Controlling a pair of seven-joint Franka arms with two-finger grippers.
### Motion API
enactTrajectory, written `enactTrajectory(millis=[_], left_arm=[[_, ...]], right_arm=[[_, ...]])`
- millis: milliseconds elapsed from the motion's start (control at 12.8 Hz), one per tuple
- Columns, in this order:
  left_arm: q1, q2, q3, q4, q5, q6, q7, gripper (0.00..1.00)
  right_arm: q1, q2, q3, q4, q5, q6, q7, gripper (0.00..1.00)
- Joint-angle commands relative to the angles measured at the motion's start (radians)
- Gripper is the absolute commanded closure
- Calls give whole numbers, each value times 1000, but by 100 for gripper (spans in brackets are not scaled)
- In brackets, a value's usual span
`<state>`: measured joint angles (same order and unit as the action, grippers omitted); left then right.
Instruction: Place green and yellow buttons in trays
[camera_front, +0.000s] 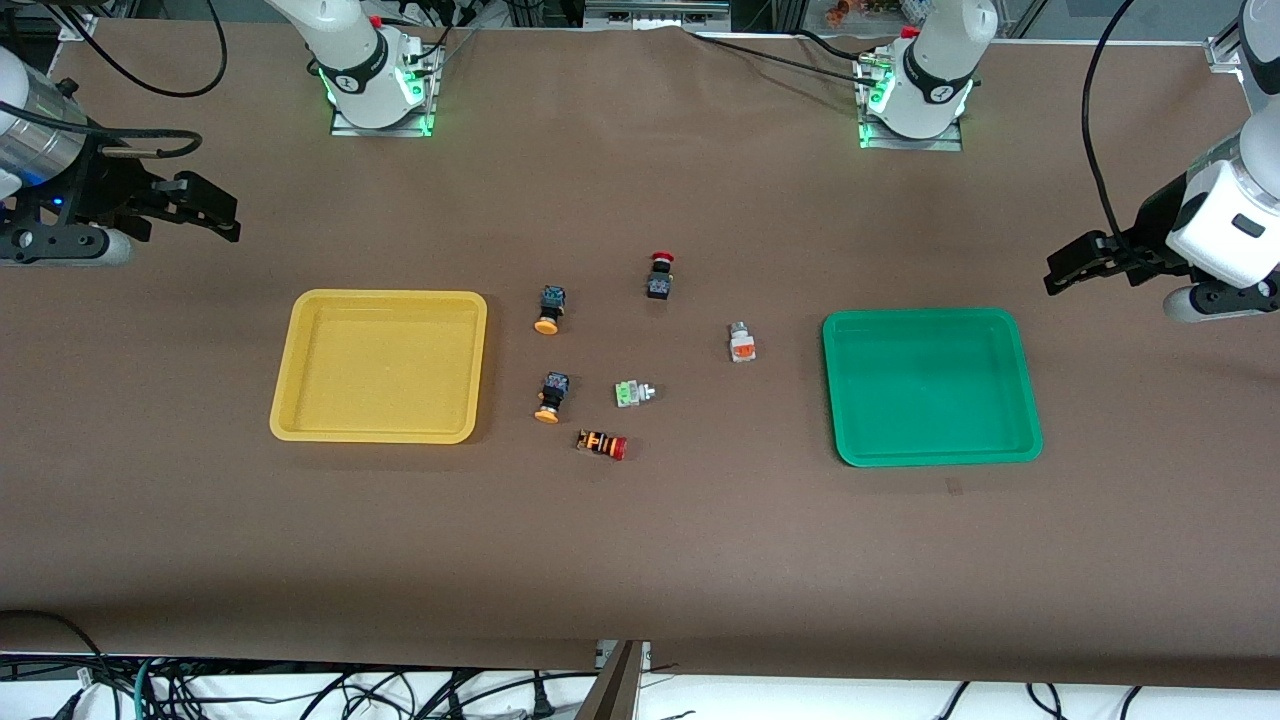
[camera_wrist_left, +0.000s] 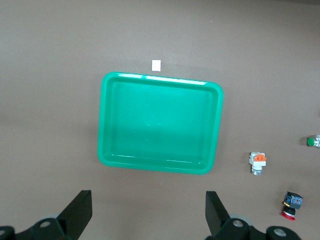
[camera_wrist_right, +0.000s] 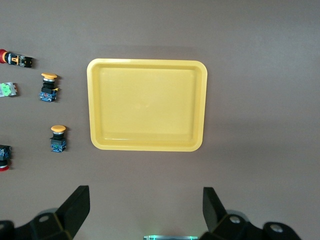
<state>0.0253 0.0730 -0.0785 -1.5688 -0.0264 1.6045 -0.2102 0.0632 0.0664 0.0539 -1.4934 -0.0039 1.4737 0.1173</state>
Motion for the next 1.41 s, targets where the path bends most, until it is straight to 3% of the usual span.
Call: enactTrajectory(millis=[0,235,470,783,939,1174,1330], left_arm=[[5,1,-7,21,-9,-32,15,0],[4,4,-1,23,-9,-31,28,0],[-16,65,-15,23,-7,-32,15,0],[-186,184,-61,1,-27,0,-151,0],[-269,253,-70,-43,-33,161,-277,0],[-343,275,-78,-253,-62,543,-357,0],[-387,318,-78,-341,-63,716,-389,0]], right_arm=[[-9,10,-8,2,19,-21,-14,0],[-8,16,-8,5,12,-20,-10,0],[1,108,-3,2,24,-22,-2,0],[78,237,20,-11,50,75,92,0],[107,292,71,-69,53,176,281,0],[112,395,188,-135,67,348,502,0],[122,458,253,-197,67,477,635,0]])
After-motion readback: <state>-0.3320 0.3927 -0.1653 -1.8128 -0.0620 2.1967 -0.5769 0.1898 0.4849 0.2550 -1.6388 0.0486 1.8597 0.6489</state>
